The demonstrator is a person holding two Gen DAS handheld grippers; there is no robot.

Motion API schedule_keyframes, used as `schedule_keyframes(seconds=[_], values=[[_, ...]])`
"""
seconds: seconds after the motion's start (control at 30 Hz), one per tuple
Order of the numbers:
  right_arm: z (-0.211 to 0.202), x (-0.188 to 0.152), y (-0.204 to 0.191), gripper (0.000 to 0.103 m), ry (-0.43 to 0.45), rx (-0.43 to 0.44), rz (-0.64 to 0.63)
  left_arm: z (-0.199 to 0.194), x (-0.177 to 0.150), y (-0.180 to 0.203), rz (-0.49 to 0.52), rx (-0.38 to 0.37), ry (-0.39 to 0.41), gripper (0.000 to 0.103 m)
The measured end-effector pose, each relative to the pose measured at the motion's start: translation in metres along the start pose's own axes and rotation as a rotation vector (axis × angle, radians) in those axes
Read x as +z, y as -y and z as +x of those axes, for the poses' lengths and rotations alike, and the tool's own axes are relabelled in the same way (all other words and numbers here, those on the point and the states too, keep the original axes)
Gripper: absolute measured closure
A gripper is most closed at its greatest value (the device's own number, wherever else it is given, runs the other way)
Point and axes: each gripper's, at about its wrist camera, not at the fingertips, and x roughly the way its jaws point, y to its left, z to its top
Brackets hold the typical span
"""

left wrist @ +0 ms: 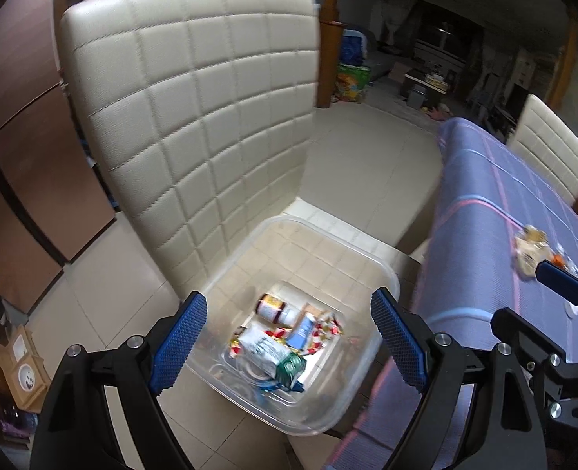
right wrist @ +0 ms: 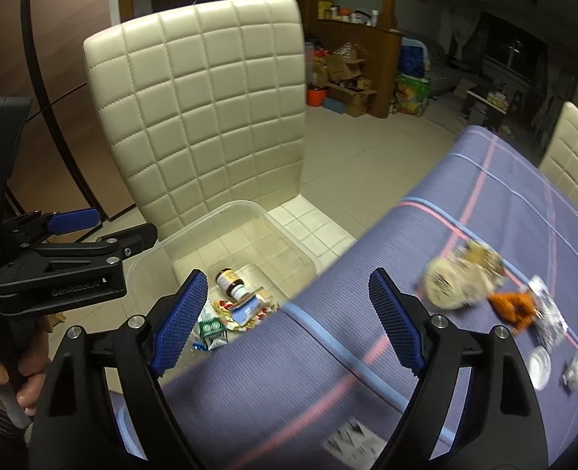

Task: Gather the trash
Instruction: 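Move both open tools back over the table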

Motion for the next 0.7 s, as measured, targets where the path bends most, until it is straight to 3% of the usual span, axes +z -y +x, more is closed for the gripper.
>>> schedule_keyframes(seconds=[0.4, 0.7], values=[[-0.06, -0.049, 0.073, 0.02, 0.041, -0.118, 0.155, -0.041, -0.016, 0.094, 0.177, -0.099, 0.047, 0.019], [-0.096, -0.09, 0.137, 0.02, 0.064, -0.205, 0.287, -0.049, -0.023, 0.157, 0.276, -0.165, 0.044, 0.019]])
